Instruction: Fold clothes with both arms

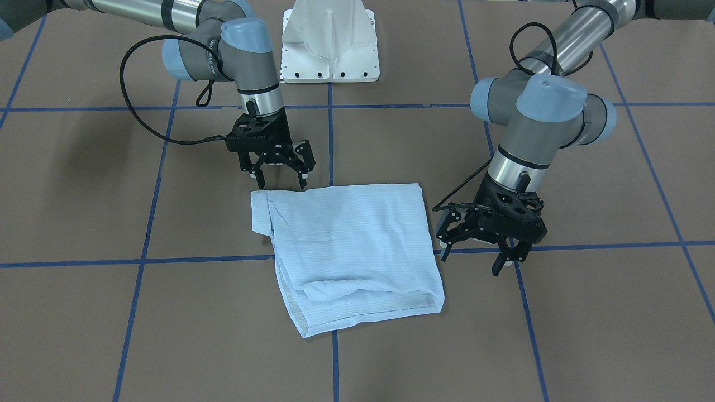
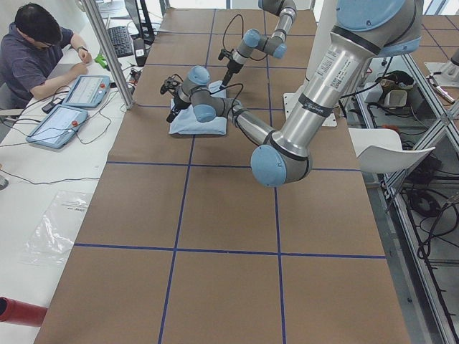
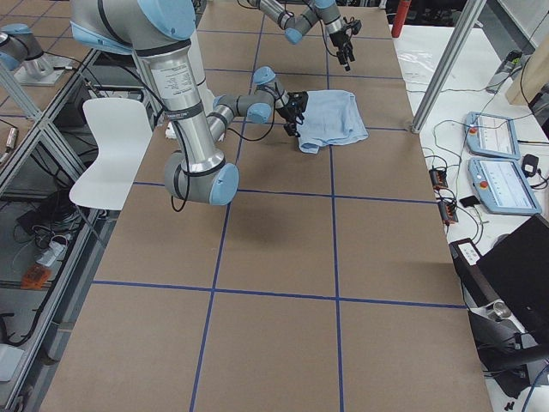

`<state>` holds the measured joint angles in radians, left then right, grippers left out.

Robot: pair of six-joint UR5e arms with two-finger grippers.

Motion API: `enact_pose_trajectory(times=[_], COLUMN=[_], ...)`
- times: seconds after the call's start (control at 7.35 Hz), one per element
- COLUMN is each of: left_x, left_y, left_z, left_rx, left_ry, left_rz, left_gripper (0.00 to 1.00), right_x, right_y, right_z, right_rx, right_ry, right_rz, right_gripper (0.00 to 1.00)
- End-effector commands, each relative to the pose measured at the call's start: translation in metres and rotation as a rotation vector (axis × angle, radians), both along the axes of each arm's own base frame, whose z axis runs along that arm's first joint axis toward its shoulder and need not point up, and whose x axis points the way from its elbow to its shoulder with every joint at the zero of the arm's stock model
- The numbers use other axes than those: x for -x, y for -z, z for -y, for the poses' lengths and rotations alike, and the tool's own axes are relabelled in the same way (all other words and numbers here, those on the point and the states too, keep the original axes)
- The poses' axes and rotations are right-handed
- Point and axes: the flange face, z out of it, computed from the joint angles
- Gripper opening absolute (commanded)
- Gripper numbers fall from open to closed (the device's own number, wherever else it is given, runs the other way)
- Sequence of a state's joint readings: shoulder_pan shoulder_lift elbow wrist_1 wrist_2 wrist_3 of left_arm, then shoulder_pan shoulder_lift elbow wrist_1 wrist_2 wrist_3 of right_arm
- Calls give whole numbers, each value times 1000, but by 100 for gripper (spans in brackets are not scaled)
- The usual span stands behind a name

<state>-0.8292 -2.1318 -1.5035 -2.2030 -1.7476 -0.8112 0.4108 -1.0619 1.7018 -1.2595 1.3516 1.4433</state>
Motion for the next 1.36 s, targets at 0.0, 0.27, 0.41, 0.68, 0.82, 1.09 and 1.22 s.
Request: enact_pose_trajectory(times=[0.0,0.27,0.41,0.68,0.82,1.09,1.22], left_x=[-1,-2,-2,-3,-2,-4,-3], left_y=[-3,-3,-3,-4,-6,-8,-12], left_z=[-8,-9,-9,-9,-9,-10,-10], left_rx=[-5,-5,-5,-1,1,6,10], left_ry=[6,3,3,0,0,-6,-8], left_rz=[4,3,3,6,7,11,16], left_gripper=[100,100,100,100,100,100,100], right_x=[9,23,28,36,37,29,14], right_y=[-16,-25,-28,-34,-36,-10,5], right_z=[7,-2,-6,-9,-10,3,23], right_rx=[5,3,1,2,4,0,53], right_ry=[-6,-7,-6,-3,0,1,25], right_rz=[-35,-55,-62,-78,-82,-58,-51], right_gripper=[100,100,100,100,100,100,100])
